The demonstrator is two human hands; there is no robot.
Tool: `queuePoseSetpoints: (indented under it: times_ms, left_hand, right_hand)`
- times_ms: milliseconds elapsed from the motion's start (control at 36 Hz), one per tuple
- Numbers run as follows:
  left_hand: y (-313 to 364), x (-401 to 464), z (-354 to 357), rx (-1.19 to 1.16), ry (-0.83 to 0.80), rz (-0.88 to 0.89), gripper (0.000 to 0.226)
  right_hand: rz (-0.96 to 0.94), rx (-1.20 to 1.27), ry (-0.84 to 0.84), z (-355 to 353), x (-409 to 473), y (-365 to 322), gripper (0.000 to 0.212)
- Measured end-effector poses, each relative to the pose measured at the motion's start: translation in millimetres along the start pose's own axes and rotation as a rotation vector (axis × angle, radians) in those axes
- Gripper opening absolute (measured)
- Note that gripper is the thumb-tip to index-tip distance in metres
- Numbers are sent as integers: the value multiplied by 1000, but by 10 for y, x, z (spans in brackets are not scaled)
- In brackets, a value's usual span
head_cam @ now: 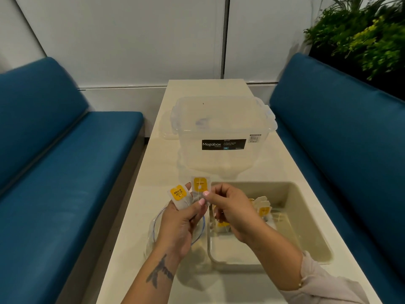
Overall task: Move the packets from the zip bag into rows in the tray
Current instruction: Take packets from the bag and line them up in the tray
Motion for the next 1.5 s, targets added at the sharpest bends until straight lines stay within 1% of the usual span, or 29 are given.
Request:
queuePoseSetpoints:
  times_ms: [111, 167, 250, 306, 361, 472, 556, 611, 694, 750, 861, 917, 972, 1056, 1111, 1222, 1333, 1389, 1444, 1500]
  left_hand:
    - [-14, 43, 13, 99, -5, 21, 55]
    - [-27, 66, 44, 165, -15, 24, 57]
    - [-72, 111, 126, 255, -52, 16, 64]
    - [-103, 126, 196, 294, -72, 7, 69]
    - [-140, 136, 267, 309, -86, -9, 68]
    - [-210, 170, 358, 264, -98, -64, 61]
    - [-237, 166, 386, 112, -88, -126, 34]
    - [-256, 169, 379, 40, -74, -158, 25]
    - [-276, 171, 355, -2, -65, -181, 23]
    - [-283, 175, 332, 1, -51, -179, 23]
    - [-285, 165, 338, 9, -46, -173, 22]
    - [-280, 154, 352, 7, -47, -170, 26]
    - [-281, 148, 355, 3, -44, -168, 30]
    - [-283, 135, 363, 9, -40, -164, 30]
    - [-283, 122, 371, 15, -38, -156, 34]
    - [-294, 98, 376, 21, -31, -151, 28]
    - [-294, 74, 384, 29, -39, -140, 42]
    - [-295, 68, 380, 33, -35, -136, 44]
    - [-306, 65, 369, 33, -28, -136, 41]
    - [-320, 64, 350, 32, -16, -139, 32]
  right_hand:
    - [-38, -144, -29, -142, 4, -143, 22]
    - [-88, -275, -44, -237, 30, -257, 20]
    - [-142, -445, -60, -373, 72, -417, 7]
    - [-154, -523, -63, -452, 87, -508, 10]
    - [-164, -608, -68, -522, 87, -592, 13]
    - [-179, -778, -60, -699, 83, -720, 8]
    - [-162, -798, -6, -910, 55, -801, 7]
    - [-149, -829, 31, -1056, 28, -822, 7]
    - [-129, -959, 79, -1246, 0, -774, 6]
    - [-79, -1072, 92, -1344, -10, -686, 5]
    - [20, -1338, 56, -1473, 2, -428, 9]
    - [38, -1416, 49, -1519, 23, -281, 13]
    - [42, -1465, 39, -1549, 48, -128, 16]
    - [60, -1535, 2, -1558, 85, 74, 20]
    - [64, -1557, -18, -1557, 111, 182, 20]
    - [54, -1576, -20, -1547, 162, 300, 20]
    - [53, -1540, -13, -1528, 203, 378, 18]
    - [50, -1522, -14, -1517, 214, 407, 19]
    - [49, -1527, -21, -1505, 213, 427, 19]
    - [57, -1528, -30, -1505, 213, 457, 19]
Point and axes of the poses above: each hand's wrist, its own x-axis towards the middle knuckle, its own z-axis out of the palm, y = z × x, the point moved 7 cm from there along x, towards the middle knuckle, and after that the axes turned 6 degrees about -z, right-handed, at the moved point
